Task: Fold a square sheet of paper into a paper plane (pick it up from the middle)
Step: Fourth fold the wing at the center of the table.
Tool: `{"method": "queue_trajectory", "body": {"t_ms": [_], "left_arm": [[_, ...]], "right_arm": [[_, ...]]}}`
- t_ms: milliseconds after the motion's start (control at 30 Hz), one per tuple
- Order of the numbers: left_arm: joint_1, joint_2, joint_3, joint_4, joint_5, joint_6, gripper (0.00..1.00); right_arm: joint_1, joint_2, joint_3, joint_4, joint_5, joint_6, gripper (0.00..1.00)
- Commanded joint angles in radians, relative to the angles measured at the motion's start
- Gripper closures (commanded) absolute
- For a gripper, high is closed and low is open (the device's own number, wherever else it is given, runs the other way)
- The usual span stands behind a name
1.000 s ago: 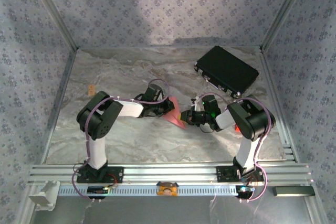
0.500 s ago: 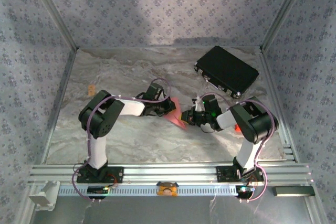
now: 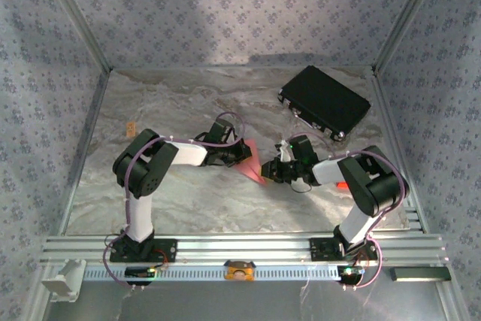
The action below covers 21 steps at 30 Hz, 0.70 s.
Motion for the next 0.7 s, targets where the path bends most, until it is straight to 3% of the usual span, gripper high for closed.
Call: {"method": "queue_trajectory", "body": {"t_ms": [0,233,533,667], "left_arm": [[0.003,0.026,0.007,-0.053,-0.005,0.018,0.93],[0.004,0.029,0.007,-0.053,-0.003,0.016,0.93],[0.003,0.028,0.007,-0.047,-0.002,0.016,0.93],[0.004,0.027,0.005,-0.047,-0.003,0.015,0.93]], "right_arm": [[0.007,-0.021,0.009,-0.11,0.015,-0.046,0.86],[0.008,-0.011,0.0,-0.118,0.012,-0.043,0.88],[0.008,-0.039,0.006,-0.167,0.018,-0.065,0.8],[0.01,-0.046,0.001,-0.196,0.033,-0.077,0.85]]}}
